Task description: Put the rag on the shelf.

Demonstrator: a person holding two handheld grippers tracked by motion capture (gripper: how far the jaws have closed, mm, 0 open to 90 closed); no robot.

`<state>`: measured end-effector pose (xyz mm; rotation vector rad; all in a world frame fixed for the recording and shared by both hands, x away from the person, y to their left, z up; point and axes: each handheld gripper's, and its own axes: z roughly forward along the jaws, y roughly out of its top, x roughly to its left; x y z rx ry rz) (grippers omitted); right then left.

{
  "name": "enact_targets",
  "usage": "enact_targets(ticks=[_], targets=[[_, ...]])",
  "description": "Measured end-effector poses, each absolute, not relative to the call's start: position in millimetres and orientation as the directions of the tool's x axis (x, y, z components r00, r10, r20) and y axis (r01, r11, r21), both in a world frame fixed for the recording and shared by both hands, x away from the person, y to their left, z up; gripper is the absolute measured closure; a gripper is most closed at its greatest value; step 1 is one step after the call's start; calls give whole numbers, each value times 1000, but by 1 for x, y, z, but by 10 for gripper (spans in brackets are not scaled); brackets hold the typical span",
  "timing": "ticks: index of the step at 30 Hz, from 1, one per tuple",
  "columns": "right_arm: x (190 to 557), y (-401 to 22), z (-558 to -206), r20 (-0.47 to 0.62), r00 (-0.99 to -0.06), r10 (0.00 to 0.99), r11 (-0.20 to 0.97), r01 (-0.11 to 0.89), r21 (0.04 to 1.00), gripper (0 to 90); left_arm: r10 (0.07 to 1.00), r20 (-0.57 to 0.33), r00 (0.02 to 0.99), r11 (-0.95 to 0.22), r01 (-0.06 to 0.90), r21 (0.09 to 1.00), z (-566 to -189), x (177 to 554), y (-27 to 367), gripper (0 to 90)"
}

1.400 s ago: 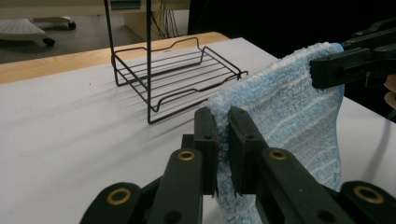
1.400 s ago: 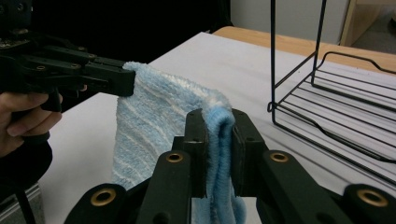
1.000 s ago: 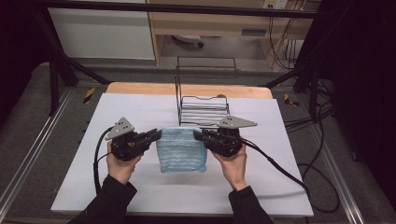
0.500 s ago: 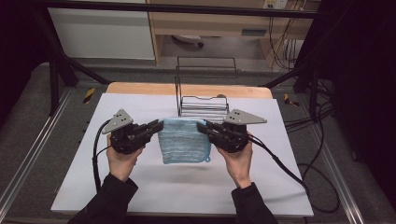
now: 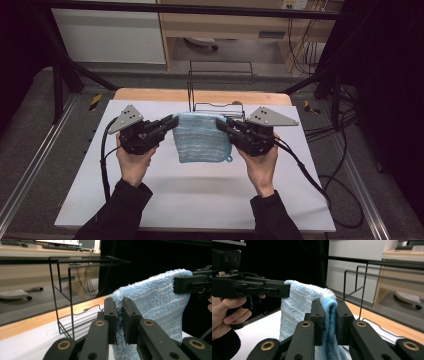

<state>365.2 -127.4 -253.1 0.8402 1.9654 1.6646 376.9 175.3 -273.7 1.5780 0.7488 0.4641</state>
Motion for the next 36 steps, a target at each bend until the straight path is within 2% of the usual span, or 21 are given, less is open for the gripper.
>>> enact_targets(ticks=[23, 36], targets=[[372, -129, -204, -31, -676, 736, 85, 47, 995, 799, 689, -140, 711, 79, 118, 990, -230, 403, 164, 830], [383, -135, -184, -41, -660, 750, 69, 17, 997, 801, 681, -139, 719, 104, 93, 990, -210, 416, 158, 831]])
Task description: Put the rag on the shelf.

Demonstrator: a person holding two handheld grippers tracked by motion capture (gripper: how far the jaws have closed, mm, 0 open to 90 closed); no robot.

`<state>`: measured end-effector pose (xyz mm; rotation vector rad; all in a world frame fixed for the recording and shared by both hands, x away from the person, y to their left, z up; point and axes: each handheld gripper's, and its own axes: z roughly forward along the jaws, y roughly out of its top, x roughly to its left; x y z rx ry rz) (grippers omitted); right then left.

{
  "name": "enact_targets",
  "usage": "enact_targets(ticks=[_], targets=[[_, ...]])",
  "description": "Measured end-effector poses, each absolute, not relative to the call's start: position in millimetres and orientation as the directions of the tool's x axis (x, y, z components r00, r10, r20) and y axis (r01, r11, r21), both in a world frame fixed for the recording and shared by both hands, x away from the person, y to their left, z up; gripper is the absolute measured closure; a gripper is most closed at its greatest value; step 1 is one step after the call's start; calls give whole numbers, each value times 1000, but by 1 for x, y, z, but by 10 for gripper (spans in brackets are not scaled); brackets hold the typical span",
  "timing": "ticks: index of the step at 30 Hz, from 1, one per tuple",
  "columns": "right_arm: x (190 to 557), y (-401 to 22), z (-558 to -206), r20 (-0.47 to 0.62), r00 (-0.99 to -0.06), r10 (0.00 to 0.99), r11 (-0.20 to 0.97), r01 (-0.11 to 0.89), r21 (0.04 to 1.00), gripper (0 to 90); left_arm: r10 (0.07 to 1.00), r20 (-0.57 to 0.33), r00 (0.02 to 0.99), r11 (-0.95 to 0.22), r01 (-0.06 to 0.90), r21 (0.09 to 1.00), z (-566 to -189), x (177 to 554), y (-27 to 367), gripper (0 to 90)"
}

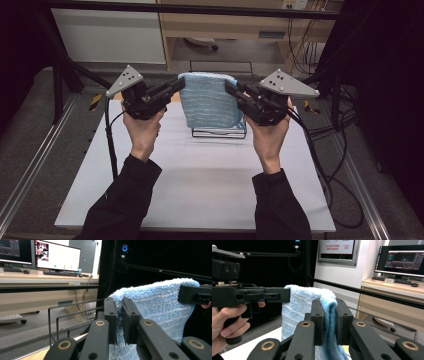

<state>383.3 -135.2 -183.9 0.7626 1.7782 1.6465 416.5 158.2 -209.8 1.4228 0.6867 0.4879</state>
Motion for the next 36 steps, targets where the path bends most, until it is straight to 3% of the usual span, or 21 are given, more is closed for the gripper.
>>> enact_targets(ticks=[36], targets=[[421, -152, -133, -63, -613, 788, 28, -66, 997, 802, 698, -119, 706, 149, 20, 989, -152, 450, 135, 833]])
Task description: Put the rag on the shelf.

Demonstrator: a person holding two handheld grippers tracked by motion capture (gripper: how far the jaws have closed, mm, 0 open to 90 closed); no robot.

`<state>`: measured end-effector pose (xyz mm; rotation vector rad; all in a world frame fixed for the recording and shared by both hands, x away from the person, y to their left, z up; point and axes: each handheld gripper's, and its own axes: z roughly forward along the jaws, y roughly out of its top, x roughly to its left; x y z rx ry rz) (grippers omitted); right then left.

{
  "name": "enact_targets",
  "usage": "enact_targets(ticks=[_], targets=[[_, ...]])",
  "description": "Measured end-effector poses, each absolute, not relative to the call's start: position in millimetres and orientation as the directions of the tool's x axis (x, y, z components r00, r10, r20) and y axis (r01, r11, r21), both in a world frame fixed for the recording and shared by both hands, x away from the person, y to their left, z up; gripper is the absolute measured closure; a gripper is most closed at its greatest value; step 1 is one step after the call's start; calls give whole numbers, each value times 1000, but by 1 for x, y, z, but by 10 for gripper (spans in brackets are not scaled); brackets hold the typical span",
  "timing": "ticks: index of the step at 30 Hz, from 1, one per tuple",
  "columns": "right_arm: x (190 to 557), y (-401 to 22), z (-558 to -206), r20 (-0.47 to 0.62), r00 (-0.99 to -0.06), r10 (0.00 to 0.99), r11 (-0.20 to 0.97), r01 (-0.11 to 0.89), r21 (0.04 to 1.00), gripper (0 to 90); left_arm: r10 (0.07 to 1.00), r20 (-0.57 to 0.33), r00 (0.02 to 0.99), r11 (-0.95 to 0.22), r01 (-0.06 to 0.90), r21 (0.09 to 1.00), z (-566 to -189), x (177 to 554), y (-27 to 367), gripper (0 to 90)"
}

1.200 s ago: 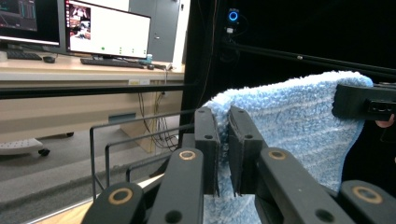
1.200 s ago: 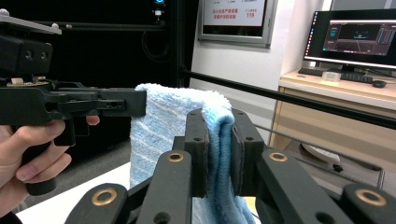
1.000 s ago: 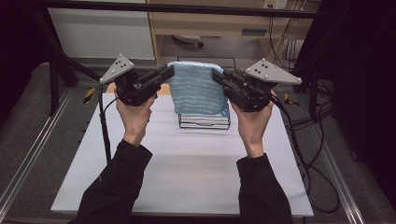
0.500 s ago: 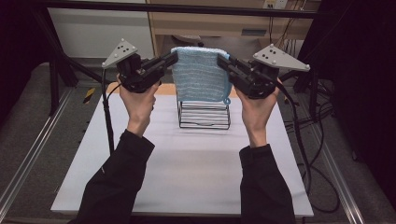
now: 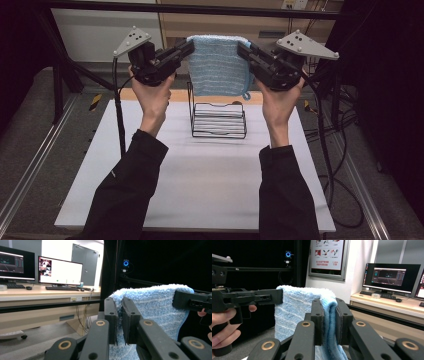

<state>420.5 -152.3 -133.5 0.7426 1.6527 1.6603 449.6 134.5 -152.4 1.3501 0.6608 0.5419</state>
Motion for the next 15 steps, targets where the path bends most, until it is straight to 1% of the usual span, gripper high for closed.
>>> enact_targets(ticks=[15], targets=[[444, -155, -120, -62, -600, 797, 17, -81, 997, 802, 709, -121, 694, 162, 7, 987, -139, 469, 129, 833]])
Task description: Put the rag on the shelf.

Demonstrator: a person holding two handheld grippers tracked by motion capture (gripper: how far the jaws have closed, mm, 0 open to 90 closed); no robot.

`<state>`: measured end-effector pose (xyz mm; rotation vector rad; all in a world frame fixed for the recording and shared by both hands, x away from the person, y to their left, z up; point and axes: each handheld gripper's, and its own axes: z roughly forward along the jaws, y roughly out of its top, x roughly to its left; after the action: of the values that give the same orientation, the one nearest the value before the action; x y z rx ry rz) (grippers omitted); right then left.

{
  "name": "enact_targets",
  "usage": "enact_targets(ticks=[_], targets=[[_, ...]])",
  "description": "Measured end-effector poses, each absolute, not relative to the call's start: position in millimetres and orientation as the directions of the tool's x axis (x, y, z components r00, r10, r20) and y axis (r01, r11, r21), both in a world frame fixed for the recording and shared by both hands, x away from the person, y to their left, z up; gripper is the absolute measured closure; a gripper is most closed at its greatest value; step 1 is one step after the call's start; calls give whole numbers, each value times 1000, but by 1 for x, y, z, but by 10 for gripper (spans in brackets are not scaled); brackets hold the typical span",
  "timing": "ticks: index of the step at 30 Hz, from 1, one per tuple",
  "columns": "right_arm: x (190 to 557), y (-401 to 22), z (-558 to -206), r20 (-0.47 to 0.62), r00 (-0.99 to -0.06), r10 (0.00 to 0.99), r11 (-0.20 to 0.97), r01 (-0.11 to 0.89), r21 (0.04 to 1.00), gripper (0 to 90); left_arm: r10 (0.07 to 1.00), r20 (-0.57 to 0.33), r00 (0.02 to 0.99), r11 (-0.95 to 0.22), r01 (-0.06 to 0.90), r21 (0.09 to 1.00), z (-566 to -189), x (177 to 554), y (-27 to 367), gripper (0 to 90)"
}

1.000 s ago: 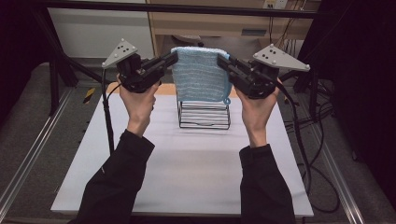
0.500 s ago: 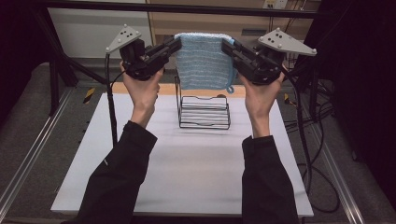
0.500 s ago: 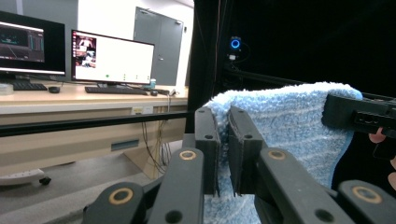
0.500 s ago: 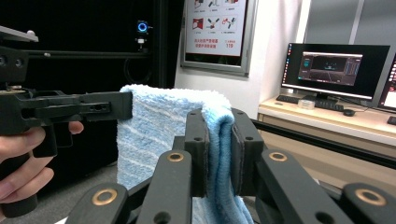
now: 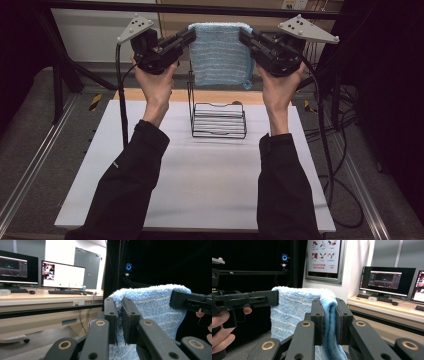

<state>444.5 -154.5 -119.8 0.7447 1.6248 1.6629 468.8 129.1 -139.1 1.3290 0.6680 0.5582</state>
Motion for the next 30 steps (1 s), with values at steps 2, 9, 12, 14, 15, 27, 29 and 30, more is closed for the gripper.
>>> enact_targets(ticks=[2, 9, 12, 14, 15, 27, 29, 30], targets=[[447, -155, -119, -63, -601, 797, 13, -86, 996, 802, 710, -124, 694, 165, 7, 986, -137, 472, 129, 833], [456, -155, -116, -68, -603, 795, 11, -98, 995, 802, 726, -108, 679, 159, -14, 987, -133, 479, 127, 833], [461, -155, -115, -69, -603, 795, 9, -101, 995, 802, 726, -110, 678, 163, -15, 986, -133, 483, 127, 833], [465, -155, -116, -68, -604, 794, 10, -99, 995, 802, 729, -109, 676, 160, -14, 987, -134, 487, 127, 833], [467, -154, -117, -70, -600, 797, 13, -98, 995, 802, 731, -105, 674, 152, -12, 988, -135, 489, 127, 833], [493, -152, -133, -52, -579, 814, 24, -56, 998, 802, 753, -88, 652, 104, 14, 994, -148, 513, 125, 832], [497, -151, -136, -49, -577, 815, 25, -51, 998, 801, 754, -89, 651, 100, 20, 995, -150, 517, 125, 832], [499, -151, -138, -51, -575, 816, 28, -49, 998, 801, 755, -83, 650, 93, 19, 996, -151, 518, 125, 832]])
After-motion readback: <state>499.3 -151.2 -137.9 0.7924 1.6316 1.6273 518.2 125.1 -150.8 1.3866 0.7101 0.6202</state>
